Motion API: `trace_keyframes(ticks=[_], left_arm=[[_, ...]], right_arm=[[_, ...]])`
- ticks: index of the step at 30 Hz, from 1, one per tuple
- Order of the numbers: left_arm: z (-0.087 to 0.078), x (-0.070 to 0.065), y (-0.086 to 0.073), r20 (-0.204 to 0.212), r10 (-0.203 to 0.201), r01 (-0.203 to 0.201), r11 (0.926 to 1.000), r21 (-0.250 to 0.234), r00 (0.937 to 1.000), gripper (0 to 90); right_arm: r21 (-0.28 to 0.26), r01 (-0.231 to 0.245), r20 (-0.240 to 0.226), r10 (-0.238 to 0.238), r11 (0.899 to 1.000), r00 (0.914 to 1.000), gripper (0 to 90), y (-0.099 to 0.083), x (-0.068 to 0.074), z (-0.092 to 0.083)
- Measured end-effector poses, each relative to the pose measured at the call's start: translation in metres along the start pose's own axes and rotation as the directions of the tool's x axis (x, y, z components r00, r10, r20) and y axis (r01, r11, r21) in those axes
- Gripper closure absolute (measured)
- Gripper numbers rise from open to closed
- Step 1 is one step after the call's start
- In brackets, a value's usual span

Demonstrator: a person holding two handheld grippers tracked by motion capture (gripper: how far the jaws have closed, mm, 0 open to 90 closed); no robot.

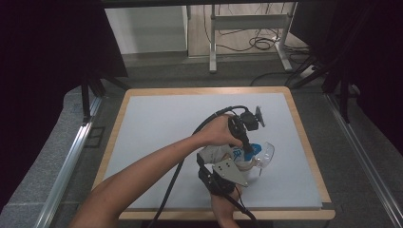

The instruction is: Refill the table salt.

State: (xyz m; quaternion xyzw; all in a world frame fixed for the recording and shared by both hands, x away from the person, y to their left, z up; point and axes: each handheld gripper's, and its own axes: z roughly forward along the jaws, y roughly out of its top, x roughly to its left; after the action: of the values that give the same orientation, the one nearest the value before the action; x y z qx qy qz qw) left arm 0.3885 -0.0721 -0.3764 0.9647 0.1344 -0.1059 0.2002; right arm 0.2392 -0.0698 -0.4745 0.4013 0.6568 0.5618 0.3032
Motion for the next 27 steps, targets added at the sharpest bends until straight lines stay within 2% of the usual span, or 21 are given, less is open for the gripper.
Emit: trace_keyframes(ticks=[9, 10, 12, 16, 27], left_arm=[[0.0013, 0.0002, -0.0012, -0.008, 0.005, -0.005, 1.0, -0.001, 1.0, 89.6], [0.0016, -0.0001, -0.0015, -0.004, -0.006, 0.006, 1.0, 0.0, 1.0, 89.6], [0.0015, 0.0002, -0.0015, 0.0, -0.005, 0.005, 1.0, -0.001, 1.0, 89.6], [0.0003, 0.0, -0.0008, 0.004, 0.001, -0.001, 1.0, -0.008, 1.0, 89.5], [0.0017, 0.0001, 0.0022, 0.007, 0.003, -0.003, 1.0, 0.007, 1.0, 89.5]], right_arm=[[0.004, -0.005, -0.003, 0.005, 1.0, 1.0, 58.9, -0.0005, 0.001, -0.0002], [0.006, -0.007, -0.004, 0.007, 1.0, 1.0, 58.9, -0.0005, 0.0008, -0.0001], [0.009, -0.022, -0.011, 0.022, 1.0, 0.9997, 58.9, -0.0005, 0.0009, -0.0008], [0.005, -0.02, -0.01, 0.02, 1.0, 0.9998, 58.9, -0.001, 0.0008, -0.0014], [-0.002, -0.048, -0.015, 0.048, 0.999, 0.9987, 58.9, 0.0001, 0.0001, -0.0023]])
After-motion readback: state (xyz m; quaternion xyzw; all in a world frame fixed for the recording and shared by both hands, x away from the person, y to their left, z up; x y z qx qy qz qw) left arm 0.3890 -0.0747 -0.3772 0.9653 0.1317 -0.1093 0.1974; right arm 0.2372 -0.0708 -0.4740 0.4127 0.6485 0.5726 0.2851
